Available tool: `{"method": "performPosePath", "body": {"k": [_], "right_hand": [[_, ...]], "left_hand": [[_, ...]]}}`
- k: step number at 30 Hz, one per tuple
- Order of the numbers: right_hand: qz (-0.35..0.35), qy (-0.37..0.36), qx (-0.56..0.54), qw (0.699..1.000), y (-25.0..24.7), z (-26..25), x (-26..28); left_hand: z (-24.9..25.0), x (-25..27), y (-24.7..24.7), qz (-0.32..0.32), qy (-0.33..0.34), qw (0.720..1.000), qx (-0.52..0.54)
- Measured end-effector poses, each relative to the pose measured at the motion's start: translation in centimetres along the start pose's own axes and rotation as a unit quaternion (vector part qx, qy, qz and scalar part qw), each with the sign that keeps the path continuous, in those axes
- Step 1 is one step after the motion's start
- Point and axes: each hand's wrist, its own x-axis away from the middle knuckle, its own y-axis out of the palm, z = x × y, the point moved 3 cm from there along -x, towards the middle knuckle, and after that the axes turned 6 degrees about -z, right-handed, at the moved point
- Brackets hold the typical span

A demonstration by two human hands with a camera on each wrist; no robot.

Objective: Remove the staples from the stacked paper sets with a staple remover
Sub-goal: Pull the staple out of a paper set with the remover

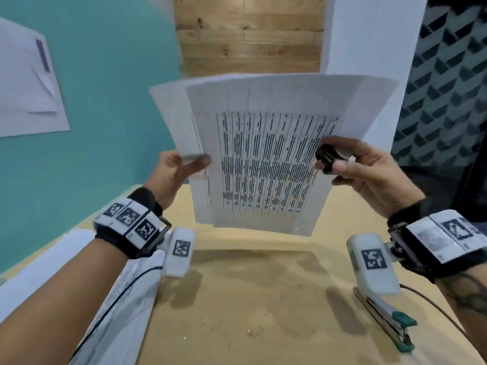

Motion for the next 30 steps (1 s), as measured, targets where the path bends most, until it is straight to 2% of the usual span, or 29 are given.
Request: {"method": "performPosePath", "body": {"k": [2, 6, 9, 12, 16, 18, 21, 24, 28, 30], "right_hand": [[-0.033, 0.032, -0.010, 0.999, 0.1, 0.3, 0.2], [-0.080, 0.097, -0.020, 0.992, 0.5, 0.8, 0.4], [-0.081, 0.114, -0.020, 0.990, 0.4, 1.1, 0.7], [-0.110, 0.109, -0.008, 0.988, 0.2, 0.6, 1.1], [-0.148, 0.106, -0.013, 0.983, 0.1, -0.5, 1.8], [-0.159, 0.109, -0.008, 0.981, 0.2, -0.7, 2.1], [-0.137, 0.117, -0.003, 0.984, 0.1, -0.4, 2.3], [-0.110, 0.137, -0.015, 0.984, 0.1, 0.2, 2.2], [-0.084, 0.177, -0.012, 0.980, 0.4, 1.6, 2.1], [-0.079, 0.198, -0.010, 0.977, 0.6, 2.2, 2.2]], "left_hand": [[-0.5, 0.7, -0.5, -0.026, -0.002, 1.000, -0.006], [-0.7, 1.7, -1.4, -0.133, -0.020, 0.991, 0.022], [-0.5, 2.1, -1.1, -0.158, -0.043, 0.984, 0.076], [-0.5, 2.3, -1.1, -0.174, -0.059, 0.978, 0.095], [-0.4, 2.5, -1.6, -0.176, -0.093, 0.976, 0.092], [-0.1, 2.7, -1.7, -0.172, -0.089, 0.977, 0.087], [1.2, 2.6, -1.6, -0.180, -0.062, 0.974, 0.127], [1.0, 2.0, -1.8, -0.156, -0.091, 0.970, 0.160], [-1.1, 1.9, -2.0, -0.134, -0.177, 0.970, 0.100], [-1.2, 1.8, -2.7, -0.095, -0.178, 0.979, 0.037]]}}
